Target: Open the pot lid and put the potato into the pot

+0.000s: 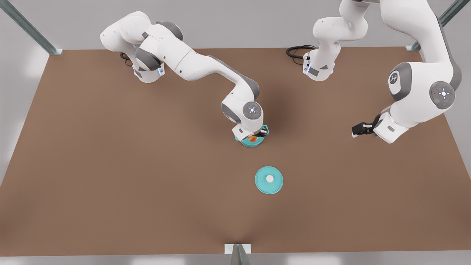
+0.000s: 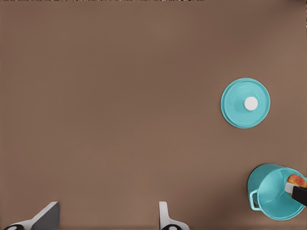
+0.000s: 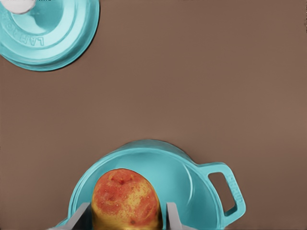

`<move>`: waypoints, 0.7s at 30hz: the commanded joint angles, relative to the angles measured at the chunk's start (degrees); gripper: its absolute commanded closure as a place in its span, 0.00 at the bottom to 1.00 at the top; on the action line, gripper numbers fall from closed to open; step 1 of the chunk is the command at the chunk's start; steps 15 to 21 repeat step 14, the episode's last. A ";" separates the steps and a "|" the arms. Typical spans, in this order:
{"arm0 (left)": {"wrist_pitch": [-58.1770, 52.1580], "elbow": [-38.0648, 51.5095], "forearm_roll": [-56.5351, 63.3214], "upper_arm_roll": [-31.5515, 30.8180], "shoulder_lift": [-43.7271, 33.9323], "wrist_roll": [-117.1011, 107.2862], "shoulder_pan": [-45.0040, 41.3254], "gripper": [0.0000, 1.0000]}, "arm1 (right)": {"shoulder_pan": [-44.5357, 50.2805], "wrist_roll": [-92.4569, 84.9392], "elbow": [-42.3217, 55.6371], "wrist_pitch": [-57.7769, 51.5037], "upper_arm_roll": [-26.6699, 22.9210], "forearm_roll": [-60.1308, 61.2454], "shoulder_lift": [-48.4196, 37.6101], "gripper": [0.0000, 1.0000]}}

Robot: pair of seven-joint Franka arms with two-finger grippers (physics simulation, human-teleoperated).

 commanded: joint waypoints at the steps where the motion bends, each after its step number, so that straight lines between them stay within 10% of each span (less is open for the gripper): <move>1: 0.04 0.25 0.04 -0.01 0.01 1.49 -0.07 0.00 | -0.01 8.73 0.05 0.15 0.04 -0.05 -0.07 0.00; 6: 0.22 0.25 -0.13 -0.01 0.01 1.31 0.02 0.00 | -0.62 8.73 -0.04 -0.81 -0.49 -0.31 -0.69 0.00; 9: 0.22 0.25 -0.05 0.08 0.01 1.31 0.02 0.00 | -25.64 -15.57 -0.30 -23.31 -2.43 -6.55 -11.21 0.00; 12: 0.13 0.25 -0.13 0.08 0.01 1.40 0.11 0.00 | -50.46 -54.27 -16.81 -16.74 -1.28 -6.55 -29.77 0.00; 21: 0.04 0.25 -0.22 -0.01 0.01 1.31 0.02 0.00 | -51.60 -59.12 -23.77 -13.21 -1.28 -6.20 -34.52 0.00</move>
